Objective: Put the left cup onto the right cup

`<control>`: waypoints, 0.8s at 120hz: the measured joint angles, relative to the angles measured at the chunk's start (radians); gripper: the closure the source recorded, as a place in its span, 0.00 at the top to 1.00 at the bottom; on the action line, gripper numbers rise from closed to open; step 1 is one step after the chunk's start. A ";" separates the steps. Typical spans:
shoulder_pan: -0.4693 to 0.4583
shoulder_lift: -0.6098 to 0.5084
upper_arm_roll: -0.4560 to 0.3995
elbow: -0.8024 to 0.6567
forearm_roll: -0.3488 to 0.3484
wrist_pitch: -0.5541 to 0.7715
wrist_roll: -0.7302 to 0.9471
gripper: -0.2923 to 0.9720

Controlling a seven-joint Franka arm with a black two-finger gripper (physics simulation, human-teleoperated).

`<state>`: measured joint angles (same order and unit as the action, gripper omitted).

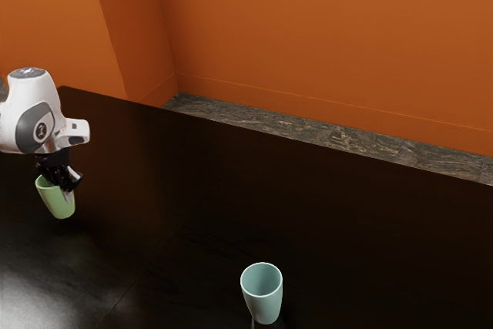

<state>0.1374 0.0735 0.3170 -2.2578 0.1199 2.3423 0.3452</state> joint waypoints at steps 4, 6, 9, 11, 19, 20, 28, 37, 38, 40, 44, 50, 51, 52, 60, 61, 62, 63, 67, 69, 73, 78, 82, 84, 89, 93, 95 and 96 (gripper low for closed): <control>-0.001 -0.001 -0.018 0.013 0.001 -0.012 -0.005 0.16; -0.002 -0.001 -0.027 0.020 0.001 -0.017 -0.007 0.16; -0.001 -0.002 -0.043 0.030 0.002 -0.026 -0.012 0.15; -0.001 -0.002 -0.054 0.039 0.003 -0.033 -0.015 0.15; 0.002 -0.001 -0.105 0.083 0.005 -0.069 -0.033 0.15; 0.002 -0.001 -0.112 0.088 0.006 -0.073 -0.036 0.15; -0.002 -0.001 -0.164 0.117 0.012 -0.103 -0.058 0.15; -0.002 -0.004 -0.228 0.153 0.017 -0.135 -0.086 0.15; -0.003 -0.005 -0.235 0.155 0.018 -0.138 -0.089 0.15; -0.003 -0.008 -0.249 0.160 0.018 -0.145 -0.096 0.15; -0.005 -0.014 -0.277 0.166 0.020 -0.158 -0.110 0.15; -0.009 -0.021 -0.317 0.169 0.021 -0.174 -0.134 0.15; -0.010 -0.021 -0.323 0.169 0.021 -0.177 -0.138 0.15; -0.010 -0.023 -0.330 0.170 0.022 -0.179 -0.142 0.15; -0.015 -0.029 -0.379 0.171 0.023 -0.195 -0.175 0.15; -0.014 -0.030 -0.386 0.171 0.023 -0.197 -0.180 0.15; -0.014 -0.031 -0.393 0.171 0.023 -0.198 -0.184 0.15; -0.013 -0.032 -0.400 0.171 0.024 -0.200 -0.189 0.15; -0.011 -0.035 -0.427 0.173 0.025 -0.206 -0.207 0.15; -0.011 -0.035 -0.441 0.173 0.027 -0.209 -0.217 0.15; -0.010 -0.035 -0.466 0.178 0.030 -0.214 -0.236 0.15; -0.012 -0.033 -0.496 0.187 0.034 -0.223 -0.261 0.15; -0.009 -0.031 -0.523 0.199 0.036 -0.233 -0.282 0.15; -0.008 -0.030 -0.536 0.206 0.037 -0.239 -0.293 0.15; -0.002 -0.028 -0.573 0.223 0.043 -0.252 -0.320 0.15; -0.001 -0.026 -0.600 0.231 0.051 -0.262 -0.343 0.15; -0.001 -0.025 -0.613 0.234 0.055 -0.266 -0.354 0.15; -0.001 -0.024 -0.619 0.234 0.056 -0.268 -0.360 0.15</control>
<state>0.1366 0.0490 -0.3024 -2.0233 0.1762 2.0746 -0.0148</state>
